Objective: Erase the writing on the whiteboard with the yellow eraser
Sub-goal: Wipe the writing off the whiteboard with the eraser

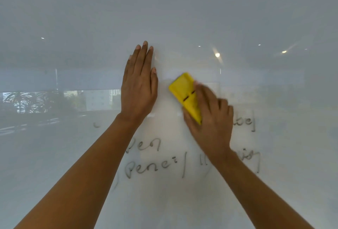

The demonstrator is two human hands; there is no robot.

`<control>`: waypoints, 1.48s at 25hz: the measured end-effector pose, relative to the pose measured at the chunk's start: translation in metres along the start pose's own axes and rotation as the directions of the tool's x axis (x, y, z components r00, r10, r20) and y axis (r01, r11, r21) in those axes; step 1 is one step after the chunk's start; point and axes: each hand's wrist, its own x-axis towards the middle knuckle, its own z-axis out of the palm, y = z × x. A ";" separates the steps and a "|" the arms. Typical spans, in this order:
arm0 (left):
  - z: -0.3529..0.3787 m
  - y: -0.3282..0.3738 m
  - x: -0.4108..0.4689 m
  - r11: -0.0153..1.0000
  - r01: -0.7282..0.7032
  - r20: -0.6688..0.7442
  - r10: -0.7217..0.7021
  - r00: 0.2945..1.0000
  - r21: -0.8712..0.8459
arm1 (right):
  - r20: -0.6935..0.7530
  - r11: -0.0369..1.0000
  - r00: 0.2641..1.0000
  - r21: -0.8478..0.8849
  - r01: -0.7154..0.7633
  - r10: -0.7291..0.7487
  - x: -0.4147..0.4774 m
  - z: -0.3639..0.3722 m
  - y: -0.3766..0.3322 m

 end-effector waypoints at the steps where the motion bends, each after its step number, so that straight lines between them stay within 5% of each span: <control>1: 0.002 -0.001 -0.001 1.000 -0.004 0.007 0.004 1.000 0.006 | 0.034 0.994 0.994 0.026 0.108 -0.108 -0.016 -0.005 0.003; 3: 0.004 -0.003 -0.005 0.999 -0.026 0.022 0.025 0.999 0.032 | 0.082 0.964 0.961 0.053 0.262 -0.265 -0.029 -0.011 0.027; 5: 0.005 -0.005 -0.007 0.998 -0.040 0.029 0.038 0.999 0.049 | 0.077 0.970 0.967 0.010 0.243 -0.243 -0.022 -0.015 0.059; 8: 0.005 -0.005 -0.008 0.998 -0.040 0.024 0.039 0.999 0.053 | -0.040 0.991 0.994 -0.083 -0.105 0.102 0.012 -0.011 0.094; 12: 0.007 -0.004 -0.009 0.997 -0.033 0.021 0.031 0.999 0.069 | -0.175 0.836 0.826 -0.030 -0.548 0.536 0.060 0.000 0.080; 14: 0.007 -0.005 -0.009 0.997 -0.027 0.016 0.026 1.000 0.067 | -0.138 0.890 0.884 -0.023 -0.455 0.448 0.051 0.002 0.057; 16: 0.007 -0.005 -0.010 0.997 -0.030 0.014 0.029 0.999 0.065 | -0.038 0.986 0.985 0.006 -0.166 0.166 0.015 -0.002 0.029; 19: 0.007 -0.006 -0.010 0.998 -0.036 0.014 0.035 0.999 0.060 | 0.085 0.979 0.977 0.071 0.191 -0.197 -0.031 -0.014 0.017; 21: 0.007 -0.006 -0.010 0.997 -0.038 0.010 0.037 0.999 0.064 | 0.102 0.977 0.972 0.060 0.206 -0.211 -0.028 -0.016 0.035; 24: 0.006 -0.007 -0.010 0.997 -0.034 0.009 0.033 0.999 0.069 | -0.028 0.987 0.988 -0.040 -0.155 0.154 -0.011 -0.015 0.073; 27: 0.007 -0.006 -0.011 0.997 -0.030 0.007 0.029 1.000 0.066 | -0.126 0.826 0.823 -0.046 -0.562 0.553 -0.013 -0.020 0.099; 32: 0.008 -0.004 -0.011 0.997 -0.033 0.005 0.033 0.999 0.071 | -0.170 0.632 0.619 0.026 -0.775 0.766 -0.041 -0.023 0.074; 34: 0.008 -0.004 -0.011 0.997 -0.028 0.003 0.027 1.000 0.075 | -0.147 0.678 0.666 0.048 -0.733 0.731 -0.044 -0.021 0.048; 37: 0.008 -0.004 -0.011 0.997 -0.030 0.004 0.030 1.000 0.065 | -0.008 0.895 0.895 0.033 -0.446 0.446 -0.054 -0.018 -0.003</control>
